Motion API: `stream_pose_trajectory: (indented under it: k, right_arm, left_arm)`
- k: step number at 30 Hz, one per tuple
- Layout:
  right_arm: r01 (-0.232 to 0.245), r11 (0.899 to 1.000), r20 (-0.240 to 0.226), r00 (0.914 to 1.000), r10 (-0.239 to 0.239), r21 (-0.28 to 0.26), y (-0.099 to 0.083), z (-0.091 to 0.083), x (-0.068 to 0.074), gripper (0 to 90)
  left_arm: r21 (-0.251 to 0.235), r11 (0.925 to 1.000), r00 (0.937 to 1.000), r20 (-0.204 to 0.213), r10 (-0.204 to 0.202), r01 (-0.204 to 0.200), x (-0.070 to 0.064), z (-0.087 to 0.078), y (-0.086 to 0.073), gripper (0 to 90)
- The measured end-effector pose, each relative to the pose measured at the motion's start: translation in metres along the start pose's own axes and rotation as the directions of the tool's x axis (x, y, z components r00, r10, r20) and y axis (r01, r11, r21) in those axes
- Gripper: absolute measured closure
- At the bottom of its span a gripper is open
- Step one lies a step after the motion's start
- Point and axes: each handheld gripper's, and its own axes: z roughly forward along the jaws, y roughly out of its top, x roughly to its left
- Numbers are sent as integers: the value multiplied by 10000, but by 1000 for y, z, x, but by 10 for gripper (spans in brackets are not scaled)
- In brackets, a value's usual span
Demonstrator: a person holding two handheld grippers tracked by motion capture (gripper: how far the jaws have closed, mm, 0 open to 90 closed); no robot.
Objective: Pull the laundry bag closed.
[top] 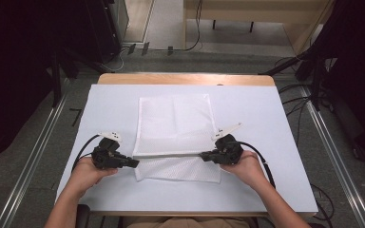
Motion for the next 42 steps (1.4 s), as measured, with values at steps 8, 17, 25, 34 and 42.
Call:
stream_pose_trajectory:
  k: [8,17,25,34,42]
  right_arm:
    - [-32,10000,36,10000,32,20,-5,-5,-5,883]
    - [-314,9995,157,9994,313,59,-11,-11,-11,883]
    - [-511,9987,144,9986,510,28,-16,-17,-15,883]
    - [-657,9978,113,9978,656,42,-22,-21,-16,883]
    - [-466,9988,199,9987,469,-175,-21,-19,-14,853]
  left_arm:
    - [33,9998,9998,0,-189,189,3,1,-2,879]
    - [9,9996,9996,8,-285,285,6,-1,-3,881]
    - [-15,9993,9993,58,-382,382,6,-2,-4,881]
    - [79,9993,9994,13,-355,355,7,-1,-4,880]
    - [130,9997,9997,-150,-191,193,3,3,-3,788]
